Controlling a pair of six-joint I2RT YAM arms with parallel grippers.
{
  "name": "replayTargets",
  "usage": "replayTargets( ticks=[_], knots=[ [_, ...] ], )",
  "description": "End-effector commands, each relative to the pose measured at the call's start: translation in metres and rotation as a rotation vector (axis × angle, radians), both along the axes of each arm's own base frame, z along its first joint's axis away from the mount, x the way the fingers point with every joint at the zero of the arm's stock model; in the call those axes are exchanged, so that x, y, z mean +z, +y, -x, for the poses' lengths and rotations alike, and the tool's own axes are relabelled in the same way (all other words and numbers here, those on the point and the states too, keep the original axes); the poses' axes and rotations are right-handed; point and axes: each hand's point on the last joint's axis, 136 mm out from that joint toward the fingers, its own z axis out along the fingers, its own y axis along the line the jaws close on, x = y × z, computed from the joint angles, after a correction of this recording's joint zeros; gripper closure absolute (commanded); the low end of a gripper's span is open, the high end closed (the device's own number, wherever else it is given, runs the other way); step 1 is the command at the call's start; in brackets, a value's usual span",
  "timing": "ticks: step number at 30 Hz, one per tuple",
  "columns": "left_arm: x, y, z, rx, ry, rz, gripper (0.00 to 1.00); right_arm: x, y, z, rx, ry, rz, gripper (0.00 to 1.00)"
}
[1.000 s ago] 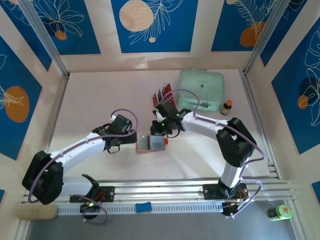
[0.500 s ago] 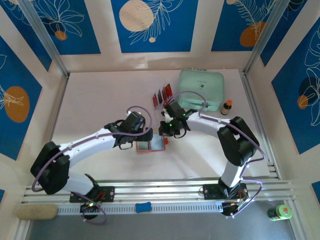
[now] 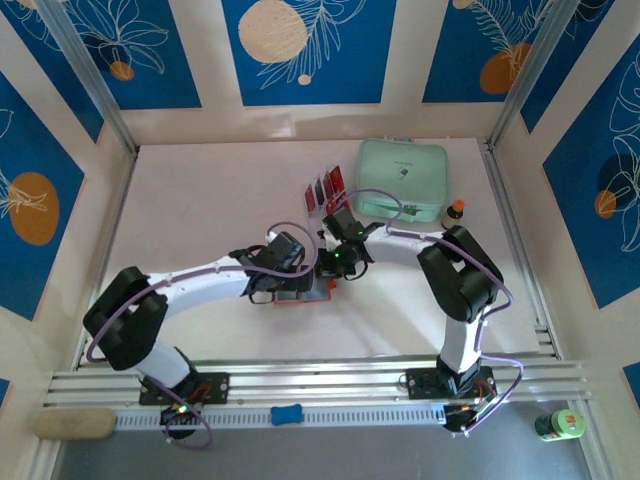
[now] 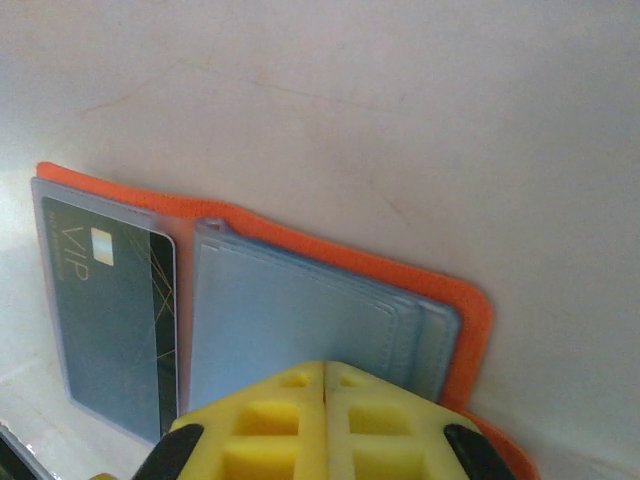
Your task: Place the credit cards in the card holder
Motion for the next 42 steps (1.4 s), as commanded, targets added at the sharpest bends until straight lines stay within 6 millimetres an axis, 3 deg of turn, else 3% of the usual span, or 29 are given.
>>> replayTargets(
  ticks=[1, 16, 25, 36, 42],
  knots=[
    [-0.008, 0.003, 0.003, 0.000, 0.001, -0.022, 0.00, -0.002, 0.010, 0.009, 0.027, 0.030, -0.008, 0.99],
    [-0.034, 0.020, 0.010, -0.016, 0.022, -0.111, 0.00, 0.004, 0.015, 0.009, 0.023, 0.028, -0.014, 0.99],
    [-0.047, 0.025, 0.017, -0.012, 0.041, -0.122, 0.02, 0.034, 0.010, 0.006, -0.006, -0.034, -0.028, 0.99],
    [-0.020, 0.014, 0.010, -0.012, -0.016, -0.029, 0.00, 0.033, 0.001, 0.012, -0.072, -0.084, 0.025, 0.99],
    [-0.007, 0.005, 0.007, -0.020, -0.035, 0.015, 0.00, 0.022, 0.001, 0.006, -0.091, -0.091, 0.051, 0.99]
  ],
)
